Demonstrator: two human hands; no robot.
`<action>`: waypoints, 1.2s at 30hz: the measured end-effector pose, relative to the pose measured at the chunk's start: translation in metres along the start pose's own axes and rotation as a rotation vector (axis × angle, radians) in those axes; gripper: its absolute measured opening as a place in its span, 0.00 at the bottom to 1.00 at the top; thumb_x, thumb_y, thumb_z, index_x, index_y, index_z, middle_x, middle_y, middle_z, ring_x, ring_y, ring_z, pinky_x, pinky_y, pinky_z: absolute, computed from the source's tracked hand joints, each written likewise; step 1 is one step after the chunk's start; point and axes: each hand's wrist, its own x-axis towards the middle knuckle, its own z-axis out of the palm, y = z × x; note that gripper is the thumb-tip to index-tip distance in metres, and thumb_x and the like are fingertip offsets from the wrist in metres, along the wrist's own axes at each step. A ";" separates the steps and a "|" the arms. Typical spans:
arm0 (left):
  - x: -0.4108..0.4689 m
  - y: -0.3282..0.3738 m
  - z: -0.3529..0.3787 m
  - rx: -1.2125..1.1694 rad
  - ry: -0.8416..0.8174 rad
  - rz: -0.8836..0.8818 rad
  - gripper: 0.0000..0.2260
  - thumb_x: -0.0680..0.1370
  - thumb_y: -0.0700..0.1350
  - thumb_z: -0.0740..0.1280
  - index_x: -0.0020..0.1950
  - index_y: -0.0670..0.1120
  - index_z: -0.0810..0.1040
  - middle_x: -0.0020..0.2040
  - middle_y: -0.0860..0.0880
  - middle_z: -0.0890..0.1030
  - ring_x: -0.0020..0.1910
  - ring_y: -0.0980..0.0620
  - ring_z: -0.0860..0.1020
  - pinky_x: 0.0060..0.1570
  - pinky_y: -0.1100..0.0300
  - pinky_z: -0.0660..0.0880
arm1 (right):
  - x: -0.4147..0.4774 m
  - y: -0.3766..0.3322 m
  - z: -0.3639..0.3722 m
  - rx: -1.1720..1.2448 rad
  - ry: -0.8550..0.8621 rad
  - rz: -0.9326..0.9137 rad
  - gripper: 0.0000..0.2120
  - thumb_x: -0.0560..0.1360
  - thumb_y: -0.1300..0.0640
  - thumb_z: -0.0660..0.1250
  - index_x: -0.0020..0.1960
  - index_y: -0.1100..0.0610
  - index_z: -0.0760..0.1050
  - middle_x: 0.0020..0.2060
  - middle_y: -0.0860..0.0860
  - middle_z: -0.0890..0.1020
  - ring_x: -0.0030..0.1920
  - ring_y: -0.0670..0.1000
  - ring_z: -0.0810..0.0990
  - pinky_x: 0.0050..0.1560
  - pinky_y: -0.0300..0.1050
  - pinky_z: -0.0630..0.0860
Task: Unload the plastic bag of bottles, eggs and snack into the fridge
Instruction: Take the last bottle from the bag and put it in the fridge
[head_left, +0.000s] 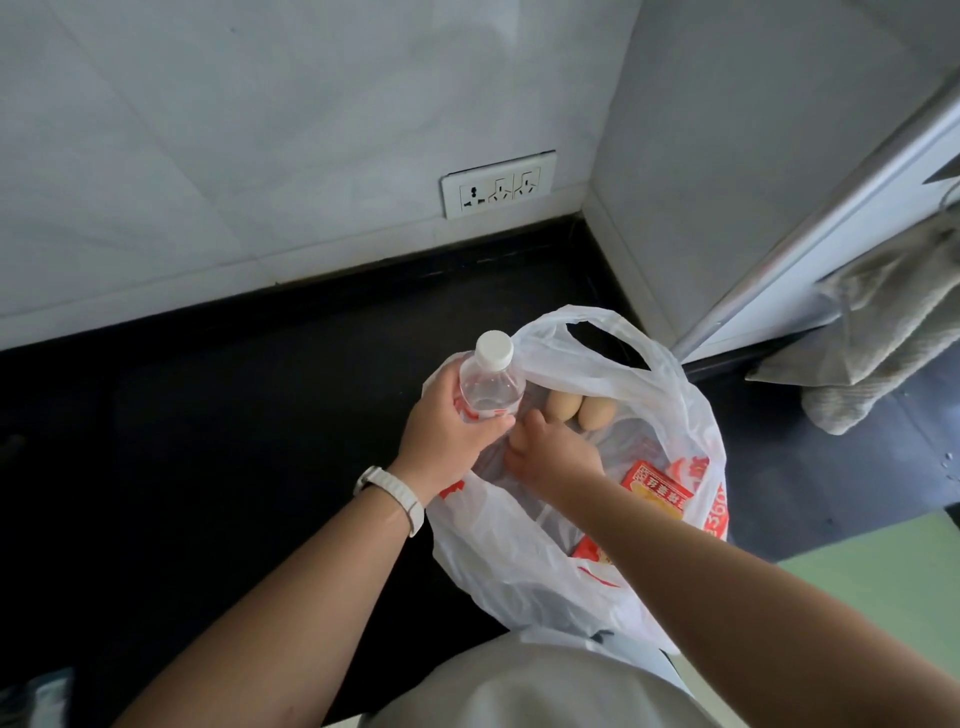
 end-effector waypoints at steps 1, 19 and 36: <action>-0.002 -0.002 -0.001 -0.007 -0.003 -0.003 0.32 0.71 0.51 0.79 0.67 0.64 0.64 0.67 0.59 0.73 0.61 0.60 0.75 0.51 0.74 0.69 | -0.002 0.000 0.000 0.014 -0.014 0.012 0.18 0.79 0.46 0.58 0.65 0.54 0.67 0.51 0.53 0.75 0.42 0.55 0.75 0.36 0.49 0.71; -0.051 0.041 -0.025 -0.111 0.045 0.059 0.25 0.71 0.46 0.78 0.58 0.65 0.71 0.55 0.63 0.79 0.55 0.70 0.77 0.47 0.70 0.76 | -0.055 0.018 -0.027 0.999 -0.090 0.040 0.07 0.76 0.57 0.63 0.50 0.56 0.78 0.34 0.51 0.76 0.32 0.48 0.73 0.34 0.42 0.72; -0.105 0.115 -0.017 -0.282 0.314 0.097 0.25 0.71 0.46 0.78 0.65 0.53 0.74 0.58 0.51 0.82 0.59 0.53 0.81 0.58 0.47 0.80 | -0.091 0.036 -0.114 1.061 -0.091 -0.355 0.06 0.73 0.51 0.72 0.50 0.46 0.79 0.38 0.49 0.81 0.33 0.47 0.78 0.35 0.40 0.75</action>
